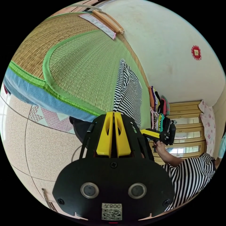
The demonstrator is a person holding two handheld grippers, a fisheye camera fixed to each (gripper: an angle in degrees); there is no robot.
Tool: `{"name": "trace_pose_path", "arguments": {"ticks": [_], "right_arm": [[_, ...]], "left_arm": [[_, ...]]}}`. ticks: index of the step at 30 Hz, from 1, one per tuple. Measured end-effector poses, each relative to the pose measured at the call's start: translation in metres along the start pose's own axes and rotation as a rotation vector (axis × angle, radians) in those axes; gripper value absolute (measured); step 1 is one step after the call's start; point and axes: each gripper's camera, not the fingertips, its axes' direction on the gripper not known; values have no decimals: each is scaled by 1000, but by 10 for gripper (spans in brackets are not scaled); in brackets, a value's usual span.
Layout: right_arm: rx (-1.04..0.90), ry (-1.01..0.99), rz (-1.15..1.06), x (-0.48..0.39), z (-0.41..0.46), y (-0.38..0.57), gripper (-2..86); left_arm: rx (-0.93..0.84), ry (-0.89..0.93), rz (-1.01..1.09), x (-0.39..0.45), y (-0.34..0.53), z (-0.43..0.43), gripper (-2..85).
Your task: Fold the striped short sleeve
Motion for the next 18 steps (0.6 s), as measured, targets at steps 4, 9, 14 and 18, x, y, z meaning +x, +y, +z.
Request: {"name": "trace_pose_path", "arguments": {"ticks": [4, 9, 14, 18], "right_arm": [[13, -28, 20, 5, 7, 6, 10], [32, -79, 62, 15, 19, 16, 11], [46, -110, 84, 20, 30, 25, 11], [59, -154, 106, 27, 39, 33, 11]], "left_arm": [[2, -16, -15, 4, -1, 2, 4], [27, -5, -21, 14, 0, 3, 6], [-22, 65, 74, 51, -1, 26, 17], [-176, 140, 186, 97, -11, 77, 37]]}}
